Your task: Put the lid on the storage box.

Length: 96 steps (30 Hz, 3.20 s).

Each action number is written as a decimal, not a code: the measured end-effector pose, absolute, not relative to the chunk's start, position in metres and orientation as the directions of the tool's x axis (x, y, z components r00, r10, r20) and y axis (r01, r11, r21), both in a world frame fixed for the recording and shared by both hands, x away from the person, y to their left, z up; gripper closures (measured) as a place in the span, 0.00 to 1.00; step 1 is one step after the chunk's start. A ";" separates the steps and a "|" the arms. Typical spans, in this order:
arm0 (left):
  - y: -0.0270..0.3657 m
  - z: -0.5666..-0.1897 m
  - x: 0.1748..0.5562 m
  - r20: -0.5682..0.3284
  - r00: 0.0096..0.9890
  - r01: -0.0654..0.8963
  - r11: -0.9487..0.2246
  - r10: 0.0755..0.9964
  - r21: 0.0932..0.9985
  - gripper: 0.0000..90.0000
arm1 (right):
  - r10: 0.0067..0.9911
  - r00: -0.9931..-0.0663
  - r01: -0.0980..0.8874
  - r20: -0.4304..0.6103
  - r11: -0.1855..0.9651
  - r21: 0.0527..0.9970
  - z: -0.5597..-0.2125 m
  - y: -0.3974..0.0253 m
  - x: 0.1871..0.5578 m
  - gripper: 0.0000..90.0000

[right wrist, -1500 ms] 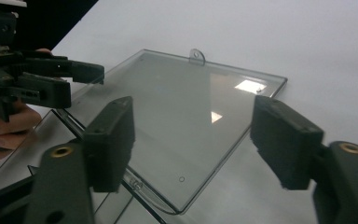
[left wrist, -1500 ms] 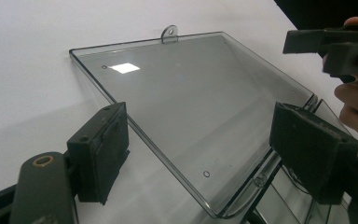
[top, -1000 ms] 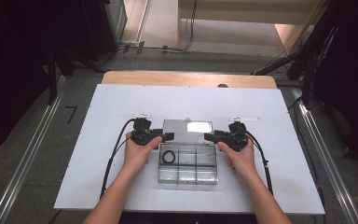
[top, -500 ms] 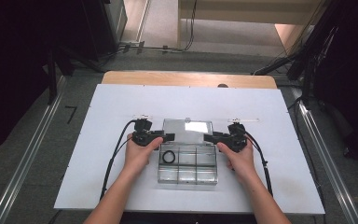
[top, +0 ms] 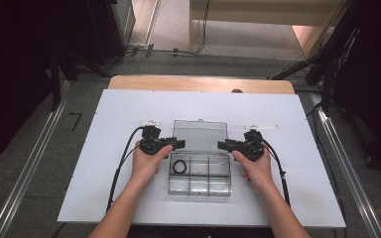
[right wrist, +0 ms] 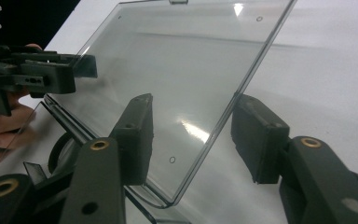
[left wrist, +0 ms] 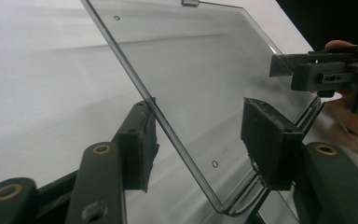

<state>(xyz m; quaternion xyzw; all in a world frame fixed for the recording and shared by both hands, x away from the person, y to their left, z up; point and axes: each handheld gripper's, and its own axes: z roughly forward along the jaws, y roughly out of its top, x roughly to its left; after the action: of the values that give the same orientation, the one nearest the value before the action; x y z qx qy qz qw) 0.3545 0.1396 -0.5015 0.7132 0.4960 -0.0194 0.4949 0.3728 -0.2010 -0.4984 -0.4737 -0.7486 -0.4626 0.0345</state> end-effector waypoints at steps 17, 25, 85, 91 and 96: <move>0.147 -0.485 0.348 -0.486 0.563 0.664 -0.016 0.669 0.747 0.75 | 0.643 -0.624 0.661 0.444 0.132 0.739 -0.484 -0.207 0.365 0.74; 0.151 -0.479 0.343 -0.452 0.611 0.627 -0.049 0.650 0.777 0.81 | 0.621 -0.680 0.599 0.390 0.164 0.783 -0.479 -0.211 0.359 0.81; 0.152 -0.452 0.312 -0.319 0.728 0.478 -0.117 0.607 0.870 0.73 | 0.594 -0.780 0.404 0.196 0.240 0.883 -0.441 -0.210 0.324 0.74; 0.156 -0.450 0.308 -0.309 0.724 0.473 -0.119 0.617 0.873 0.67 | 0.591 -0.784 0.398 0.189 0.244 0.885 -0.441 -0.211 0.321 0.74; 0.164 -0.450 0.299 -0.295 0.712 0.473 -0.125 0.637 0.872 0.65 | 0.591 -0.786 0.394 0.183 0.250 0.885 -0.441 -0.211 0.318 0.74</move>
<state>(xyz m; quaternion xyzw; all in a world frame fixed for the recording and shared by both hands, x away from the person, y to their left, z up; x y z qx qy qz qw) 0.2990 0.1644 -0.4504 0.7464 0.3719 0.0751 0.5468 0.3178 -0.2111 -0.4412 -0.3136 -0.7849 -0.5261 -0.0936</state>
